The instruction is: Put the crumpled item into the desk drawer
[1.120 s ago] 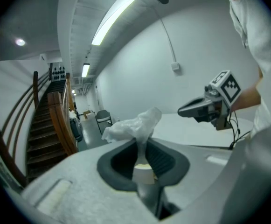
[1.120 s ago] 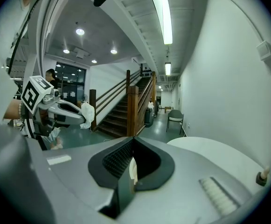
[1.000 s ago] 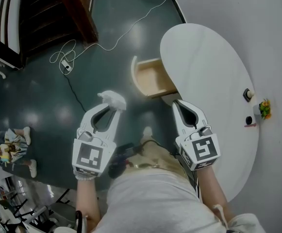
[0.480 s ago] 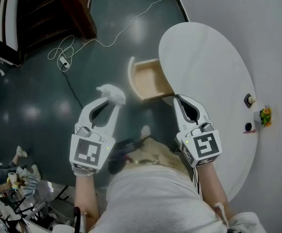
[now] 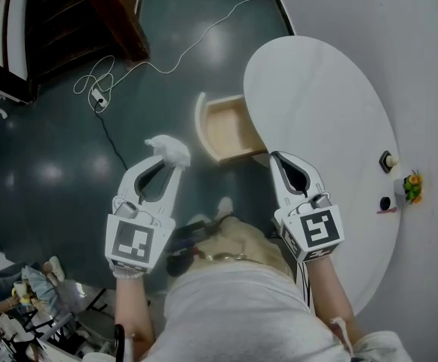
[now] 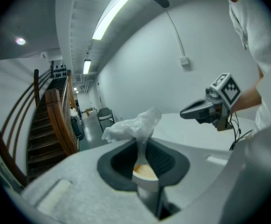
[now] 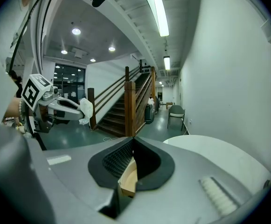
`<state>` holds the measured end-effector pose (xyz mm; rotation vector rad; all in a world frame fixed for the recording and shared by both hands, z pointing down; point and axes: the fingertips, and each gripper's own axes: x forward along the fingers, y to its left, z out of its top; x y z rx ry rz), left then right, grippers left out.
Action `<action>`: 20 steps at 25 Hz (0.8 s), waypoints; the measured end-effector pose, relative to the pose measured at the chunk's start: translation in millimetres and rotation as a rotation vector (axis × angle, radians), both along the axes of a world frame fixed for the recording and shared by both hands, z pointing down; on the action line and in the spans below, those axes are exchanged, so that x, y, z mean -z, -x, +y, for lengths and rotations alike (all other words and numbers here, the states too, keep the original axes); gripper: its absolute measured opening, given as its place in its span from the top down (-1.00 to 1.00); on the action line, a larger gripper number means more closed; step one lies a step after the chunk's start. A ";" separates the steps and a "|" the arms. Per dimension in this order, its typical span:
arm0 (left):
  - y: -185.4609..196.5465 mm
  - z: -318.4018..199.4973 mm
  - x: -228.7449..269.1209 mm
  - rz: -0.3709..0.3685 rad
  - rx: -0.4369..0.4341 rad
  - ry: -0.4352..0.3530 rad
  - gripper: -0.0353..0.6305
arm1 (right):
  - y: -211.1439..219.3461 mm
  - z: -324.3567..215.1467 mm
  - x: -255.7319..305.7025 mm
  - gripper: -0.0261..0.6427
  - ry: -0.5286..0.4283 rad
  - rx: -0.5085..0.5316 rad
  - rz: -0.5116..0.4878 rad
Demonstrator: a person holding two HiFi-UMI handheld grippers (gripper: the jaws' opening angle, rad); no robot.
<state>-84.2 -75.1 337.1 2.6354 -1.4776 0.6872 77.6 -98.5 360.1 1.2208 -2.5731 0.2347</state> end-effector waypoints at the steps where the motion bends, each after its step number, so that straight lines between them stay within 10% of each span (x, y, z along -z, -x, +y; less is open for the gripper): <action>1: 0.4 -0.5 -0.5 0.005 0.006 0.007 0.75 | 0.2 -0.6 0.1 0.91 0.004 -0.002 -0.001; 20: 23.0 -34.1 22.4 0.012 -0.052 -0.055 0.75 | 25.7 -20.9 21.1 0.91 -0.041 -0.039 0.012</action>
